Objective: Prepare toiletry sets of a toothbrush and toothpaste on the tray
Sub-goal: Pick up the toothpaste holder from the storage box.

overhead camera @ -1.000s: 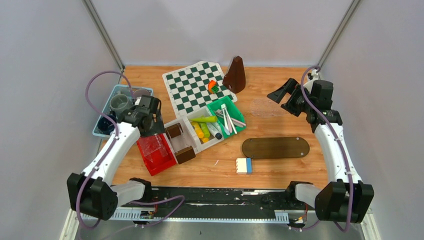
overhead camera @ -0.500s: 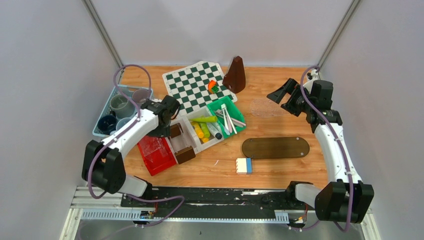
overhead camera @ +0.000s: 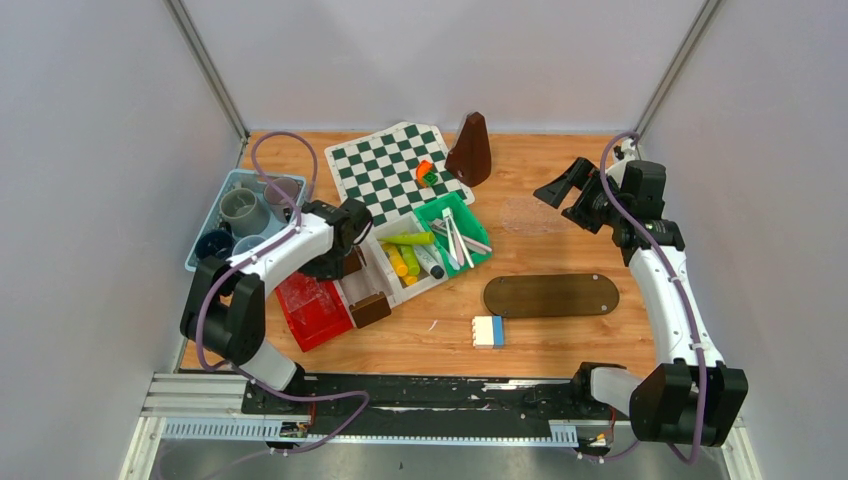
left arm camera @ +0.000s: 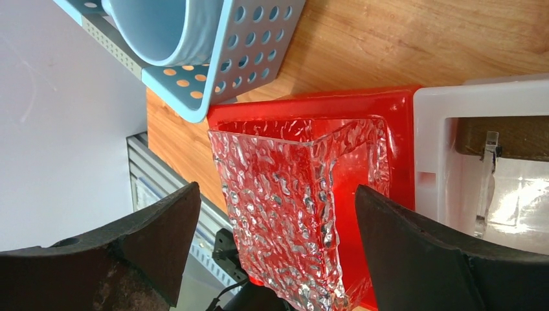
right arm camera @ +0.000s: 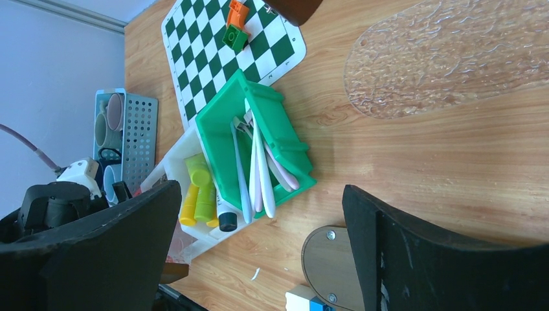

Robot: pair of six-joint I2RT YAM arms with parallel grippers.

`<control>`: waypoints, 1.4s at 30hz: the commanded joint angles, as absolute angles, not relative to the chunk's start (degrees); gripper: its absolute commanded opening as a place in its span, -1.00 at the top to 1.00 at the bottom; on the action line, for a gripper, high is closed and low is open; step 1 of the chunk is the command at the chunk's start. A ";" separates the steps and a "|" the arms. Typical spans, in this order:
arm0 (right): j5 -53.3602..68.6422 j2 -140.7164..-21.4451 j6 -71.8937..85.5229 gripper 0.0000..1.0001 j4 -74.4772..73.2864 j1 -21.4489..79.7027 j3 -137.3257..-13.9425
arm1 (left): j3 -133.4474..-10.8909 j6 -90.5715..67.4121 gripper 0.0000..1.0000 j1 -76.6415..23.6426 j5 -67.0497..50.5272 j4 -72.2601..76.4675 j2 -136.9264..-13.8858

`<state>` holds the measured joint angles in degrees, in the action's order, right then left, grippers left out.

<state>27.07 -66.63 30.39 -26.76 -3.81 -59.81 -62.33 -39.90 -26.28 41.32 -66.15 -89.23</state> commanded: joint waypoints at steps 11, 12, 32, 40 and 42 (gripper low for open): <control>27.17 -65.57 29.36 -0.95 -25.66 -3.60 -60.38 | -63.75 -45.36 -0.56 -26.78 48.23 -70.09 -84.03; 27.12 -65.57 29.31 -0.95 -25.77 -3.60 -60.38 | -63.79 -45.40 -0.48 -26.80 48.24 -70.20 -83.63; 26.97 -65.70 28.76 -0.96 -26.37 -3.69 -60.99 | -67.33 -42.92 0.58 -26.76 46.66 -73.24 -76.64; 27.69 -65.27 28.15 -0.96 -26.51 -3.69 -61.26 | -69.39 -38.60 0.95 -26.81 44.73 -72.39 -72.11; 28.33 -65.07 27.89 -0.95 -26.50 -3.69 -61.41 | -69.95 -36.90 1.00 -26.81 44.05 -71.77 -70.93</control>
